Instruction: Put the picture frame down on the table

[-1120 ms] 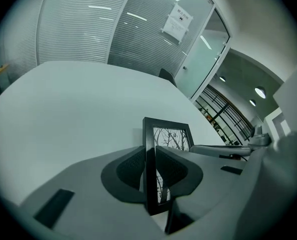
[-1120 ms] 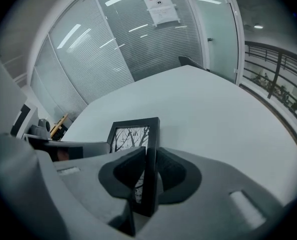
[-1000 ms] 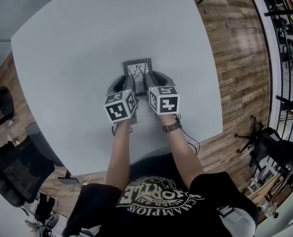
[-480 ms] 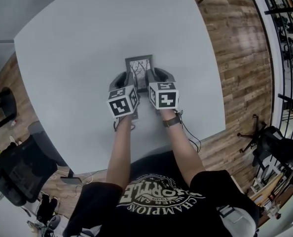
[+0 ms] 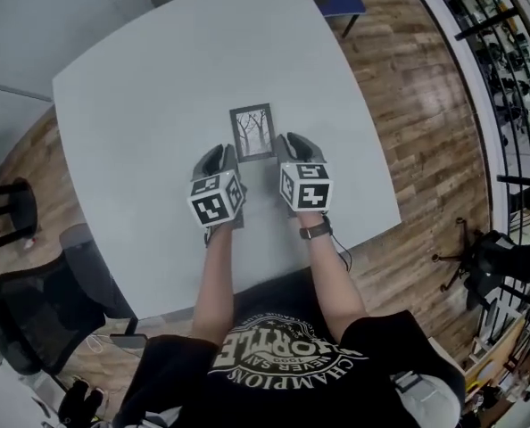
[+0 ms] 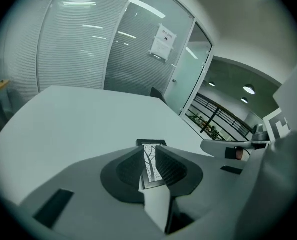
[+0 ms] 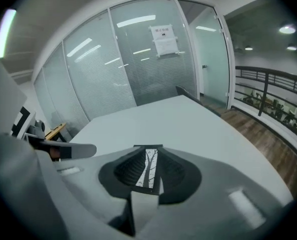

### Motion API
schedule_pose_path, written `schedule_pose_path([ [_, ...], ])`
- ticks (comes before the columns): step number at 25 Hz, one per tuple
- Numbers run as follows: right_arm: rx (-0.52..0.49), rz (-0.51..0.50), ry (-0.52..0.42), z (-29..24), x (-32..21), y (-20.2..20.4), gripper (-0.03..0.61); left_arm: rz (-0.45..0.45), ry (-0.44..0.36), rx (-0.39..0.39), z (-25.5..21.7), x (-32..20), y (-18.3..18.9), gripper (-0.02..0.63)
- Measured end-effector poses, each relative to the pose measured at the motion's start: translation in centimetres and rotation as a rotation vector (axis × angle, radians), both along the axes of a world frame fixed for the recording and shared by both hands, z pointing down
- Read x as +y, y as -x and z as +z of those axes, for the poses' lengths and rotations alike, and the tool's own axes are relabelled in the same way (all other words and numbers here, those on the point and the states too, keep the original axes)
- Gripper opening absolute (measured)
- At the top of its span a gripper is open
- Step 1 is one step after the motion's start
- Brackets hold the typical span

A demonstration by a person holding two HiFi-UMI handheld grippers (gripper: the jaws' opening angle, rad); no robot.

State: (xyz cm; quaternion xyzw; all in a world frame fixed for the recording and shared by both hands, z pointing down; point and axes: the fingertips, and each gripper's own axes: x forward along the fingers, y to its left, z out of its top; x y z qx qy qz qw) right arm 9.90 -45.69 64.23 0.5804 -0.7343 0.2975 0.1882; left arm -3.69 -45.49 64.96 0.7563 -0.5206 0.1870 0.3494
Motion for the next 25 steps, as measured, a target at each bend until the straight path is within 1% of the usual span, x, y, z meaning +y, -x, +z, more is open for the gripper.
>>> schedule_pose_path([
  [3, 0.007, -0.003, -0.101, -4.3, 2.8, 0.4, 0.069, 0.016, -0.08, -0.007, -3.8, 2.8, 0.7, 0.071],
  [9, 0.033, -0.011, -0.288, -12.2, 8.6, 1.1, 0.067, 0.041, -0.27, -0.024, -11.4, 8.0, 2.2, 0.071],
  [12, 0.049, -0.009, -0.363, -15.3, 10.9, 1.0, 0.066, 0.054, -0.364, -0.037, -15.0, 10.2, 2.7, 0.069],
  [14, 0.056, -0.004, -0.402, -17.1, 12.5, 0.8, 0.064, 0.054, -0.412, -0.048, -17.0, 11.8, 3.2, 0.047],
  [15, 0.06, 0.0, -0.42, -17.8, 13.3, 0.6, 0.047, 0.053, -0.432, -0.056, -17.9, 12.6, 3.6, 0.036],
  [16, 0.064, 0.005, -0.437, -18.5, 14.1, 0.6, 0.012, 0.052, -0.452, -0.067, -18.7, 13.3, 4.1, 0.032],
  [19, 0.077, 0.008, -0.478, -20.2, 16.3, 0.6, 0.011, 0.036, -0.504, -0.086, -20.6, 15.2, 6.0, 0.022],
  [22, 0.104, 0.008, -0.509, -21.3, 18.2, 0.4, 0.002, 0.015, -0.547, -0.069, -22.2, 16.9, 7.6, 0.009],
  [25, 0.13, 0.016, -0.538, -22.1, 20.0, 0.3, 0.0, 0.017, -0.59, -0.042, -23.2, 18.7, 8.4, 0.008],
])
